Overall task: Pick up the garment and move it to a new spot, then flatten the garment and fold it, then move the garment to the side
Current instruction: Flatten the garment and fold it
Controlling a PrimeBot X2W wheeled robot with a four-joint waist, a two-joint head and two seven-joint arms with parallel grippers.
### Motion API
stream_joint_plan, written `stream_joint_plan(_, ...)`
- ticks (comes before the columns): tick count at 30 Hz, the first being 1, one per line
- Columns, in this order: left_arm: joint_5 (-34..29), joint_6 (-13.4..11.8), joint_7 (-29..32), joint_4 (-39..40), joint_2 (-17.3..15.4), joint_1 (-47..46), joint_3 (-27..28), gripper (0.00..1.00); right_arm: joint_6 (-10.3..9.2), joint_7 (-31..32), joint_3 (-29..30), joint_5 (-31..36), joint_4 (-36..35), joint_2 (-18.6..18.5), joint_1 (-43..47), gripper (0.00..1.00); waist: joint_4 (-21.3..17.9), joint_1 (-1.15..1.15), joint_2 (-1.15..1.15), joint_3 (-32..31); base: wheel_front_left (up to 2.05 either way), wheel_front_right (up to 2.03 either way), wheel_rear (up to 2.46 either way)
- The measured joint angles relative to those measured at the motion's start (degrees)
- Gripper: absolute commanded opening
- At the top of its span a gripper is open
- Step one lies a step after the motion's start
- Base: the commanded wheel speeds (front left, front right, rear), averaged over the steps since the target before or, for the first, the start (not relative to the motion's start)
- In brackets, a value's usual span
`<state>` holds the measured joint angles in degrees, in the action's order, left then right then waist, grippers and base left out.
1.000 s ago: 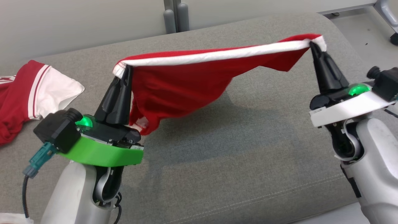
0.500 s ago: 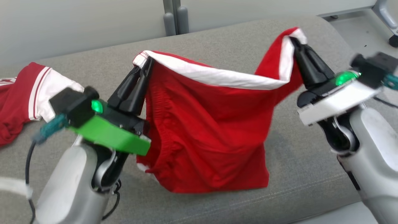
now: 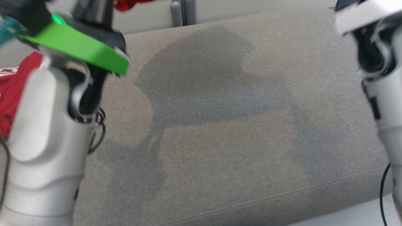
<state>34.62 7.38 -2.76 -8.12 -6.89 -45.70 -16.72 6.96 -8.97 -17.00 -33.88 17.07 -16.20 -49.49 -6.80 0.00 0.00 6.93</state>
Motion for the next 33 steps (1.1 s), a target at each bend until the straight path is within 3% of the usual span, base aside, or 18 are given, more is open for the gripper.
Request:
stream_joint_plan(9, 0.2, 0.0, 0.6, -9.3, 0.4, 17.2, -10.4, 0.0, 0.07, 1.0, -5.3, -3.6, 11.5, 3.5, 19.4, 0.0, -0.3, 0.0, 0.0, 4.0, 0.0, 0.0, 0.0)
stream_joint_plan(13, -0.5, 0.0, -1.8, -14.0, 0.1, 23.5, -11.9, 0.0, 0.08, 0.2, -8.0, -4.0, 15.9, 5.7, 26.6, 0.0, -0.3, 0.0, 0.0, 6.3, 0.0, 0.0, 0.0)
stream_joint_plan(17, -0.5, 0.0, -5.6, -14.8, -0.2, 24.4, -11.7, 0.0, 0.09, -2.7, -8.8, -3.9, 16.5, 7.0, 26.9, 0.0, -0.4, 0.0, 0.0, 8.4, 0.0, 0.0, 0.0)
stream_joint_plan(22, -0.5, 0.0, -11.0, -14.3, -0.3, 24.5, -11.7, 0.0, 0.09, -4.7, -8.7, -2.9, 16.4, 5.6, 26.7, 0.0, -0.5, 0.0, 0.0, 9.3, 0.0, 0.0, 0.0)
stream_joint_plan(33, -1.2, 0.0, -11.5, -9.4, -1.4, 29.4, -11.5, 0.0, 0.09, -5.4, -7.6, -2.9, 12.3, 4.4, 29.9, 0.0, -0.4, 0.0, 0.0, 7.3, 0.0, 0.0, 0.0)
